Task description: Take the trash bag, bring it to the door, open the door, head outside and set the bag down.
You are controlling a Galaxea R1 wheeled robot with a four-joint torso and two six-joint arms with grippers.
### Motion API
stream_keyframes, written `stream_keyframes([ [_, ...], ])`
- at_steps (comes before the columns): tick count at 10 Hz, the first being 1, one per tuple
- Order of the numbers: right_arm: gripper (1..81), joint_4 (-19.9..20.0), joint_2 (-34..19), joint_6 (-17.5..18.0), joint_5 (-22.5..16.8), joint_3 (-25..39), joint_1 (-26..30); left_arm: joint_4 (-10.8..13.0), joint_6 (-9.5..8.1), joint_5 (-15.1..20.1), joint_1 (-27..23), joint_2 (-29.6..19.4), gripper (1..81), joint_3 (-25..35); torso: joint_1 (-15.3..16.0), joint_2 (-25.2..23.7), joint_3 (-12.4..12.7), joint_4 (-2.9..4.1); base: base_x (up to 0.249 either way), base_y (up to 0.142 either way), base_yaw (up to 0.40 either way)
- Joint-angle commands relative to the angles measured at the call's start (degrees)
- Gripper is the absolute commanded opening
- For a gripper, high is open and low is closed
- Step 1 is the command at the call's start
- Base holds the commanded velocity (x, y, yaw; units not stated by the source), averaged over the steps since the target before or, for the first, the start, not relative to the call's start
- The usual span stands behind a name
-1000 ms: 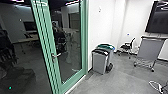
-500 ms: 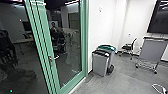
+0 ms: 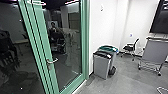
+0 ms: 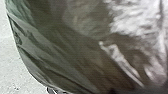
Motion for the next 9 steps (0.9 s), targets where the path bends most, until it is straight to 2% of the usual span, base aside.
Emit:
stream_keyframes([
  [1,81.1,-0.71,0.43,-0.24,-3.07,0.25,2.44,0.3,0.31,3.37,-3.62,-0.07,1.0,-0.11,0.0,0.0,0.0,0.0,0.195,0.071,0.0],
  [6,81.1,-0.71,0.43,-0.25,-3.07,0.25,2.44,0.3,0.31,3.45,-3.53,-0.16,1.0,-0.11,-0.02,0.0,0.0,0.0,0.194,0.071,0.0],
  [9,81.1,-0.71,0.43,-0.24,-3.15,0.25,2.44,0.3,0.31,3.45,-3.62,-0.07,1.0,-0.19,-0.02,0.0,0.0,0.0,0.189,0.0,0.0],
])
